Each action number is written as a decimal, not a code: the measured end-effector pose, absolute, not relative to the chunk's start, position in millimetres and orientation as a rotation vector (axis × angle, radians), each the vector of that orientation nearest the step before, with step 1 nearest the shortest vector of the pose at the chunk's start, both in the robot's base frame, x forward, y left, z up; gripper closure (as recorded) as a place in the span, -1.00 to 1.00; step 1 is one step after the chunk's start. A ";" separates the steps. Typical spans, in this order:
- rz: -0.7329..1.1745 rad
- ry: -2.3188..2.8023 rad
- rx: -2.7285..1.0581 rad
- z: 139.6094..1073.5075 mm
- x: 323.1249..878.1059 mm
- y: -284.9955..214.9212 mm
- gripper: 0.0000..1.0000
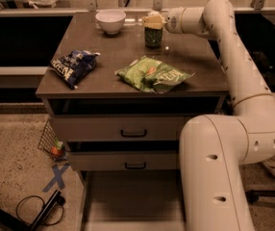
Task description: Pick green can from bottom drawer and place on counter
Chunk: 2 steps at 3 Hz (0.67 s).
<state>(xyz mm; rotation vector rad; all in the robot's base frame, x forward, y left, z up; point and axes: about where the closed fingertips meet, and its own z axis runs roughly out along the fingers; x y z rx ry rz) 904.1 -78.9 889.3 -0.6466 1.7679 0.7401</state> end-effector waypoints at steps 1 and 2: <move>0.740 1.768 -0.647 895.3 903.5 -78.7 0.48; 0.740 1.768 -0.647 895.3 903.5 -78.7 0.04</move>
Offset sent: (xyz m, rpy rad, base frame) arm -0.0004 0.0001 0.0057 -0.0001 -0.0002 -0.0002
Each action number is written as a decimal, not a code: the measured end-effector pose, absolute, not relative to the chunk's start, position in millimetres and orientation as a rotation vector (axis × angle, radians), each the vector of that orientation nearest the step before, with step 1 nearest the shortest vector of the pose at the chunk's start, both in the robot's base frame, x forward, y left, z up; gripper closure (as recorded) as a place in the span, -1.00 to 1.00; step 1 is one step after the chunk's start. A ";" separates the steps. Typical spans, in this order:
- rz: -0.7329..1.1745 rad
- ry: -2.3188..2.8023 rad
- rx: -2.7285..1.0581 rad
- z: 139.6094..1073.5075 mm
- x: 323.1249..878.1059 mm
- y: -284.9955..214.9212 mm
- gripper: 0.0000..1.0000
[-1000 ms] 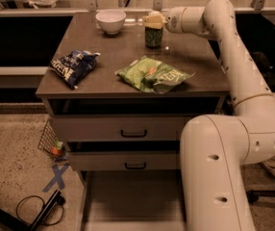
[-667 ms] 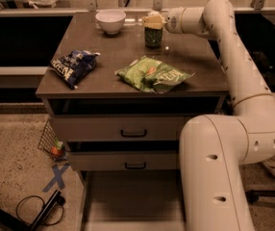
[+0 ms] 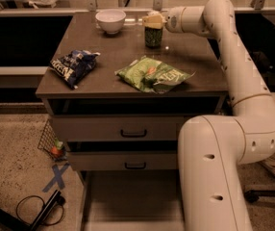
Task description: Pick green can from bottom drawer and place on counter
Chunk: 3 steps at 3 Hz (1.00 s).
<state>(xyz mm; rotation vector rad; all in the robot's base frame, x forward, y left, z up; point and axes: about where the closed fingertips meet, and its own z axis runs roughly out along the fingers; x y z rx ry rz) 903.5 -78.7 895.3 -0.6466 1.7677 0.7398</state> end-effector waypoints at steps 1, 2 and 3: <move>0.744 1.769 -0.650 893.0 904.1 -74.7 -0.45; 0.748 1.771 -0.652 891.4 904.6 -71.9 -1.00; 0.748 1.771 -0.652 891.4 904.6 -71.8 -1.00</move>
Offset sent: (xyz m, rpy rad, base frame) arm 0.0007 0.0040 -0.0023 0.0002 0.0031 0.0046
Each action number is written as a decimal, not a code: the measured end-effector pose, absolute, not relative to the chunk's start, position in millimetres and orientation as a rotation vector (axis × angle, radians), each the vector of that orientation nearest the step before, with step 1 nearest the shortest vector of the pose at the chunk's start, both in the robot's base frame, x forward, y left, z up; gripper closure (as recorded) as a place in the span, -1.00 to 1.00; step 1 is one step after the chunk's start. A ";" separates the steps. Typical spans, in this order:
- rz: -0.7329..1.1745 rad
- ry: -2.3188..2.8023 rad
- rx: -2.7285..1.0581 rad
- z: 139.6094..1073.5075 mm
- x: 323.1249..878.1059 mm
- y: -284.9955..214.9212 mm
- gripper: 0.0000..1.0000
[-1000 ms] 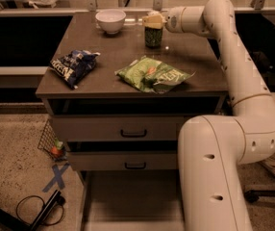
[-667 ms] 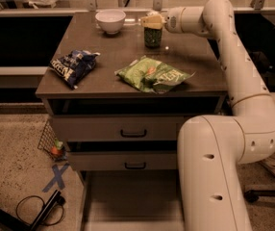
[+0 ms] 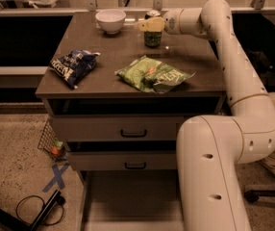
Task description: Pick green can from bottom drawer and place on counter
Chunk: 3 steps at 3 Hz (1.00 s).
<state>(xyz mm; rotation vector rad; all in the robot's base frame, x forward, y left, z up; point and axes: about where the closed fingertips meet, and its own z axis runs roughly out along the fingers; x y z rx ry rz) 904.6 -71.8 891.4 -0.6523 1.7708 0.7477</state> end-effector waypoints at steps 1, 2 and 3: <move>0.754 1.779 -0.662 905.7 892.4 -84.7 -1.00; 0.751 1.809 -0.680 937.2 862.5 -115.1 -1.00; 0.714 1.855 -0.664 963.3 835.8 -152.7 -1.00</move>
Offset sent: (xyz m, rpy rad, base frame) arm -0.0156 -0.1190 0.1181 -0.0616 0.0635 0.0325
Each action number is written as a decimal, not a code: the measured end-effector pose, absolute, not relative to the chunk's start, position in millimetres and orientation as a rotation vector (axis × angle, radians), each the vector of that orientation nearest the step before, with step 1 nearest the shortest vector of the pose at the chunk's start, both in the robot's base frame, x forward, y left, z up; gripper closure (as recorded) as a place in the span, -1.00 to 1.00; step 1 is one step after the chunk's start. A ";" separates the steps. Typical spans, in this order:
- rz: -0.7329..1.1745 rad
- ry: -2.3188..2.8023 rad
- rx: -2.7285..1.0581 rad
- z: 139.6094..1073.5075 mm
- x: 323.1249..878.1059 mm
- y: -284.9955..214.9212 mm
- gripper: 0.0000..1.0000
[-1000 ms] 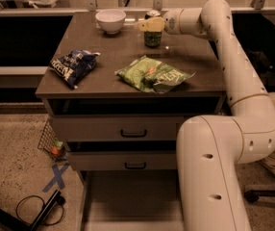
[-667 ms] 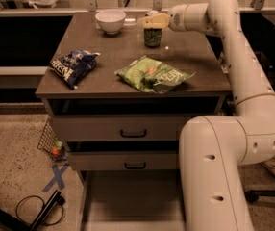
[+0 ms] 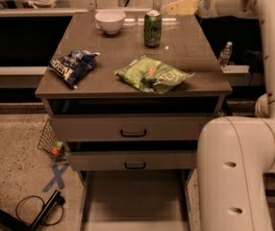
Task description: Pick green can from bottom drawer and place on counter
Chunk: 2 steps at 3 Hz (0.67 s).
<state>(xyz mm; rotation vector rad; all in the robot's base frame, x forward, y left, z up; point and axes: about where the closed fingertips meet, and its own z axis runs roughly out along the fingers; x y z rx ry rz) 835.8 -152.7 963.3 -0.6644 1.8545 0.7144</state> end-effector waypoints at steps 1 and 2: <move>0.661 1.895 -0.603 984.7 815.5 -196.4 -1.00; 0.592 1.955 -0.533 1000.3 797.0 -234.9 -1.00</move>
Offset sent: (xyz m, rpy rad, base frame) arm -0.1347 -0.1100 0.0313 -0.1081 0.1048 -0.3069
